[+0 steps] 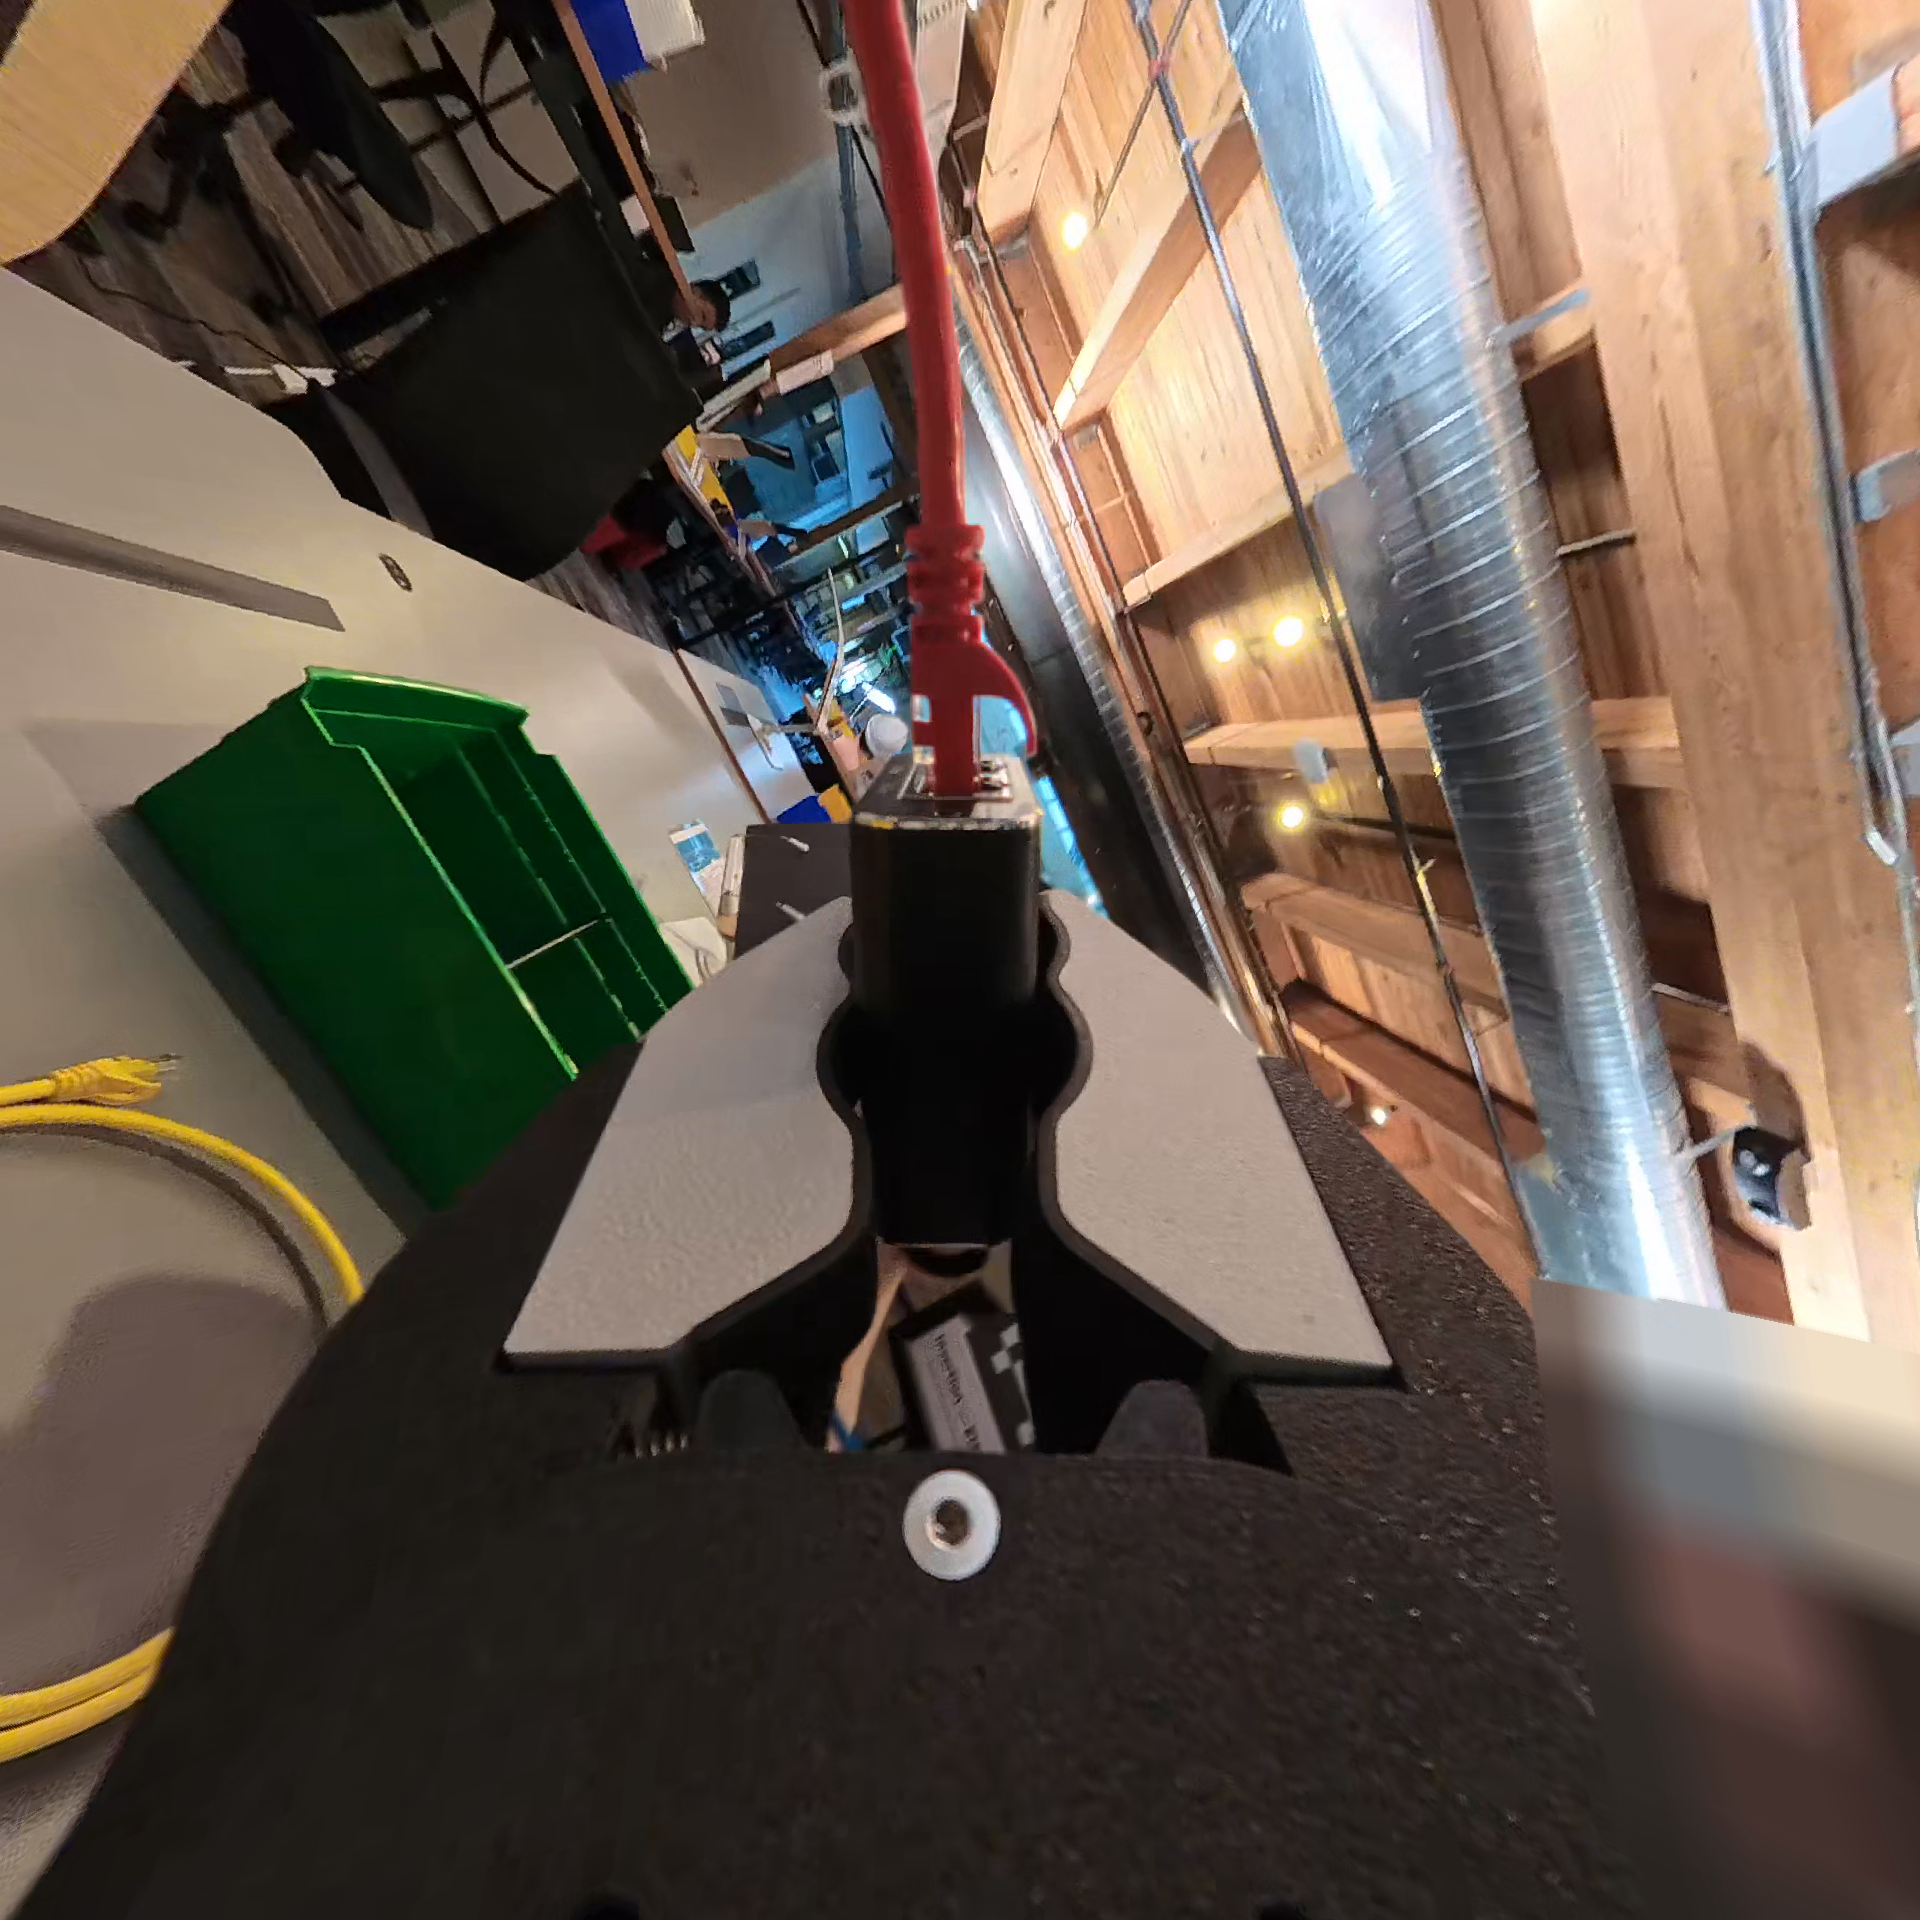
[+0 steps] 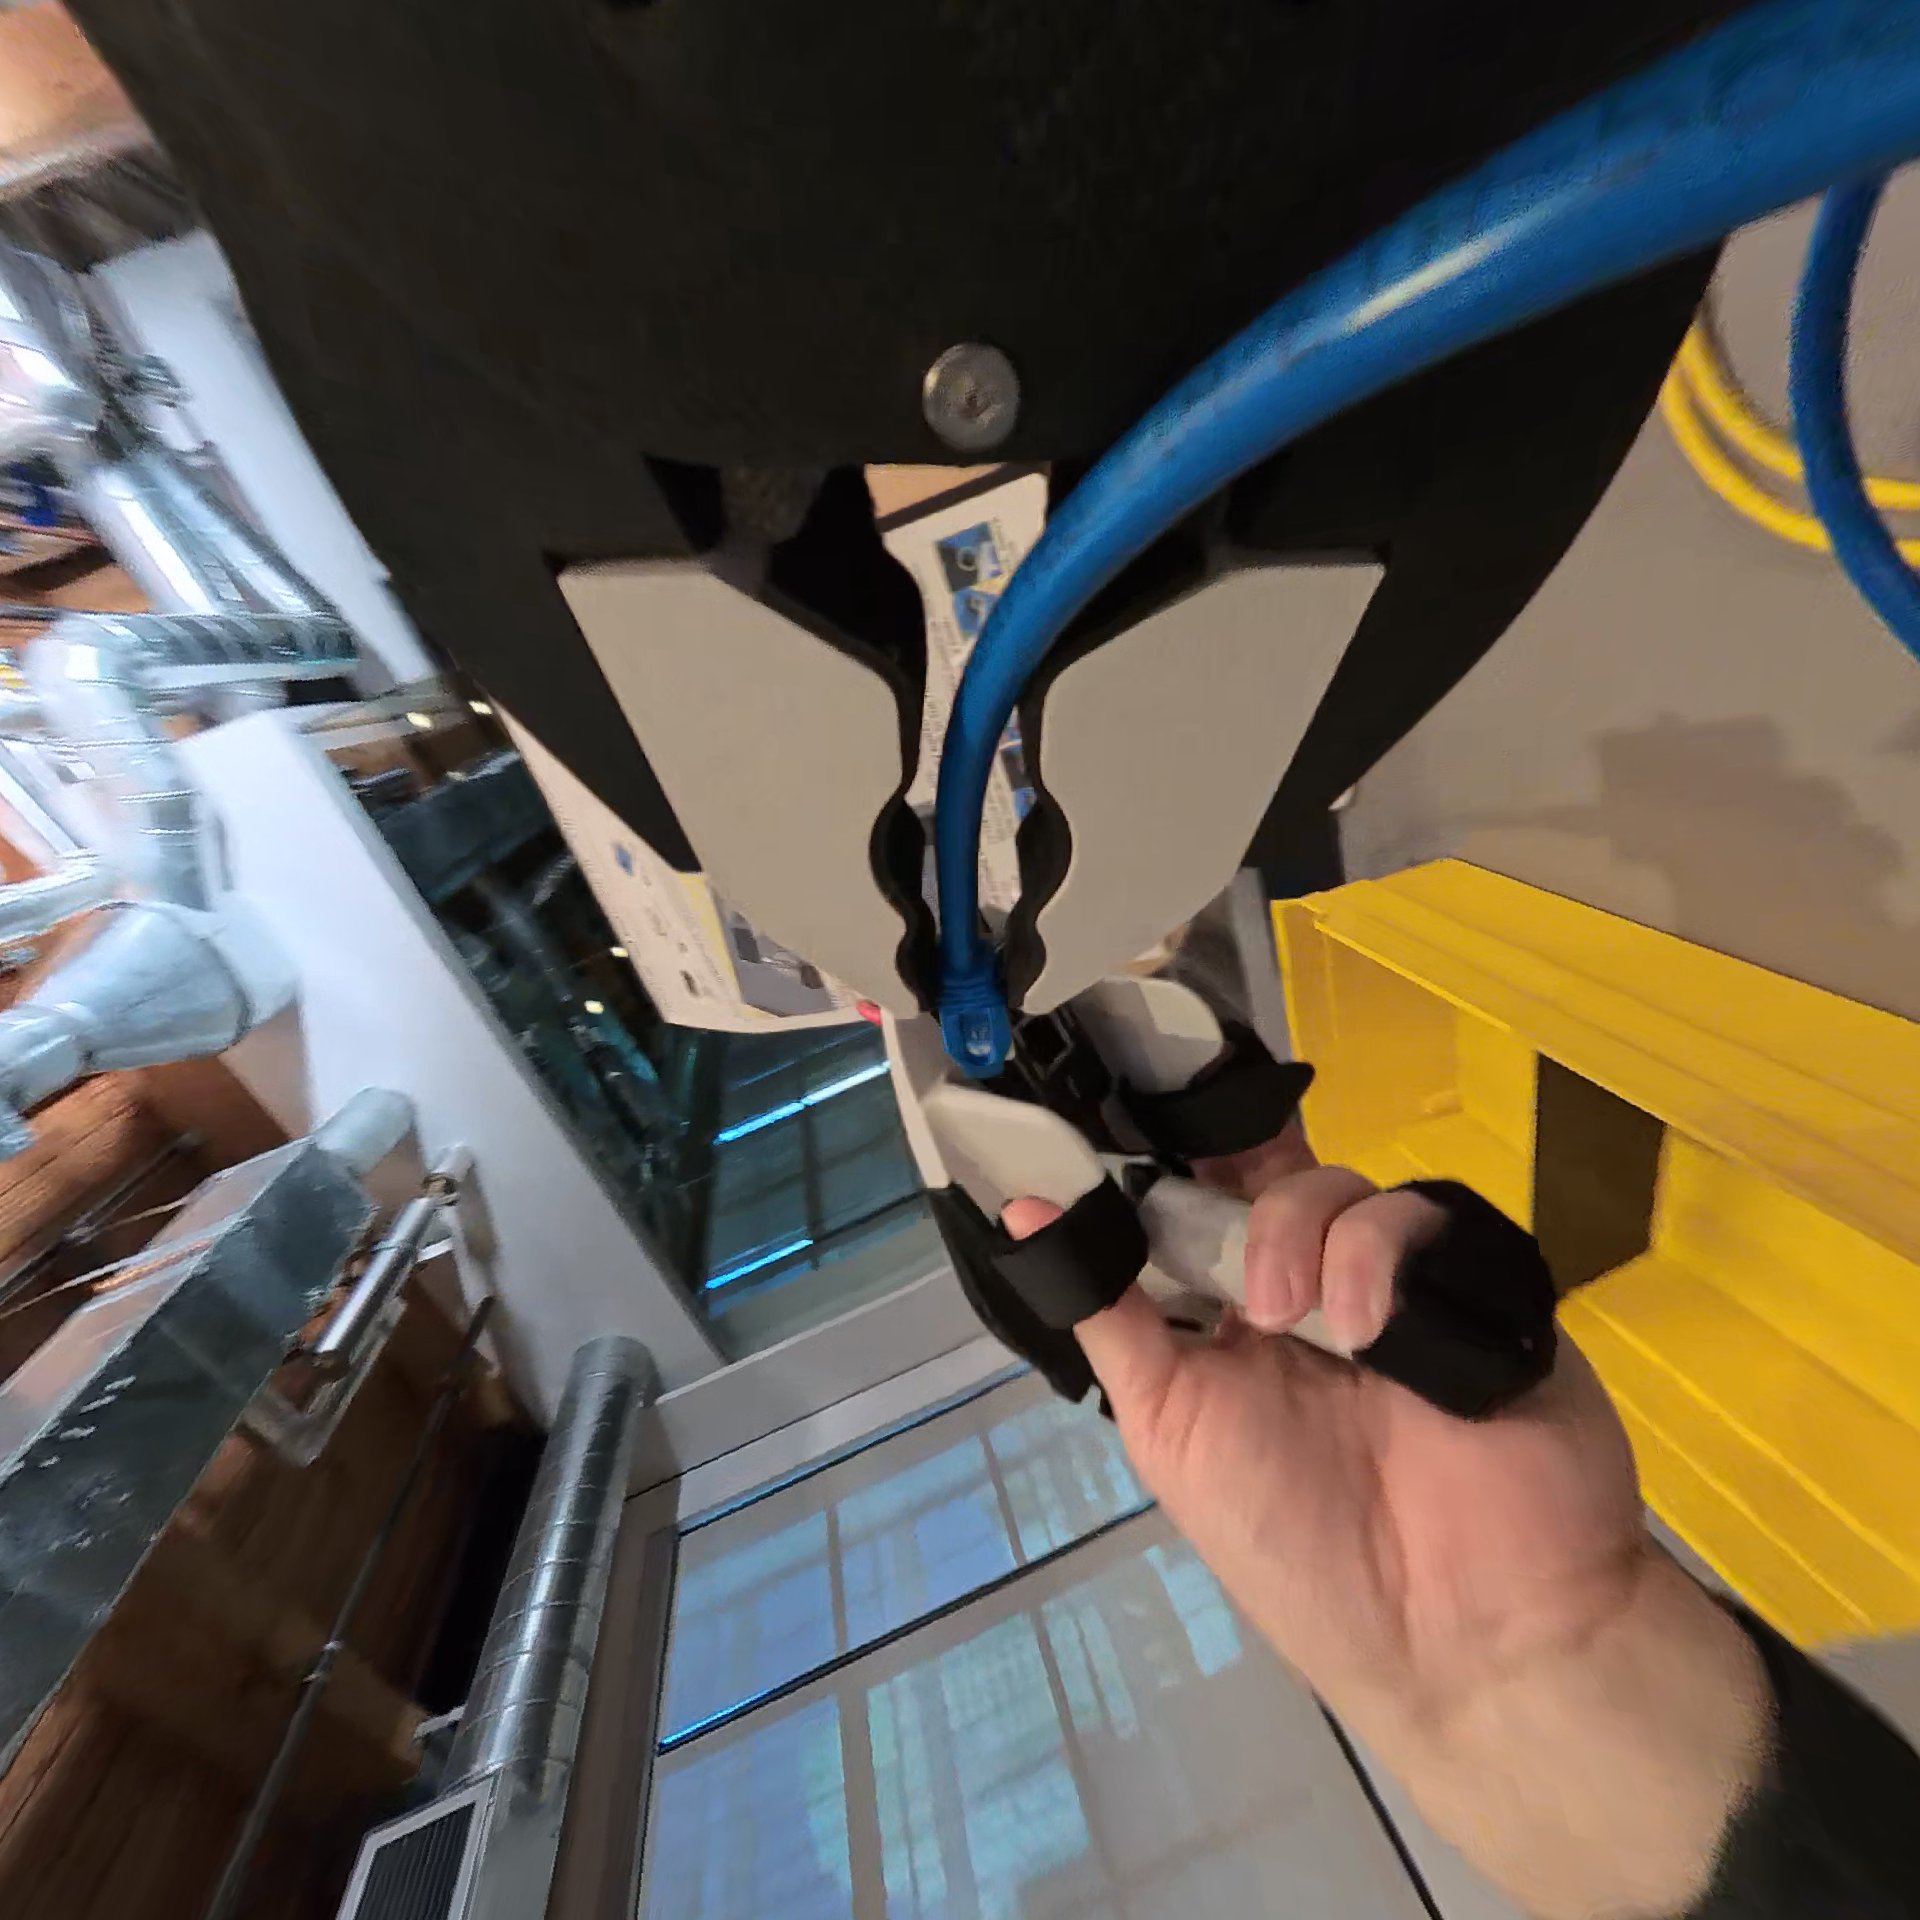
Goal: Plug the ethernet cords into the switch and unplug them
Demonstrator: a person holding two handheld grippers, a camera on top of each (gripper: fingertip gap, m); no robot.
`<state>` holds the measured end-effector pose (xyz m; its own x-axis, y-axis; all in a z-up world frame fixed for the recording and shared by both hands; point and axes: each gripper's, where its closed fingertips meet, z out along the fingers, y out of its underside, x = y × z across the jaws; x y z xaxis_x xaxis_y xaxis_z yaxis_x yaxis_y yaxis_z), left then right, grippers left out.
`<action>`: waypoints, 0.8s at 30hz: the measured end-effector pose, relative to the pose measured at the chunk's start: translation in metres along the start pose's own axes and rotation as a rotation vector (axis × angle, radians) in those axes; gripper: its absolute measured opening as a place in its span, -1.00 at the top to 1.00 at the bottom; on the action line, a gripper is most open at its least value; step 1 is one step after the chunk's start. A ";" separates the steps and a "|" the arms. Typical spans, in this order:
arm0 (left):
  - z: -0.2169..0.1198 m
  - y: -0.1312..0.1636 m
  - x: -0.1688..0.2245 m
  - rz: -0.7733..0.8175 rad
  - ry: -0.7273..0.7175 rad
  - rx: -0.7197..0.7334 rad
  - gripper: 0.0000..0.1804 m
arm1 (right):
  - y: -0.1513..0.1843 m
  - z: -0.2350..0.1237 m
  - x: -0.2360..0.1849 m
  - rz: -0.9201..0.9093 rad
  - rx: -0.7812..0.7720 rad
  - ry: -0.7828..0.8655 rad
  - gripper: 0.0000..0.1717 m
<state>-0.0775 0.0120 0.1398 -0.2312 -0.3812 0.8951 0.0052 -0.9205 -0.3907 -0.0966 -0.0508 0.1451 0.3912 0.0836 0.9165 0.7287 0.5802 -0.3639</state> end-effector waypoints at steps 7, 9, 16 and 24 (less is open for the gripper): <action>-0.009 -0.009 0.014 -0.065 -0.001 0.098 0.70 | -0.002 0.015 -0.007 -0.212 -0.032 0.165 0.85; -0.010 -0.012 0.016 -0.063 -0.012 0.124 0.71 | -0.003 0.017 -0.008 -0.250 -0.043 0.206 0.85; -0.008 -0.014 0.026 -0.048 -0.035 0.185 0.71 | -0.004 0.021 -0.008 -0.343 -0.060 0.307 0.85; -0.009 -0.016 0.036 -0.043 -0.003 0.243 0.71 | -0.009 0.018 0.009 0.347 0.124 0.324 0.85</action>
<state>-0.0944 0.0140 0.1765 -0.2329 -0.3410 0.9108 0.2292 -0.9294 -0.2893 -0.1100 -0.0403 0.1592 0.7680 0.0446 0.6388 0.4594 0.6567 -0.5981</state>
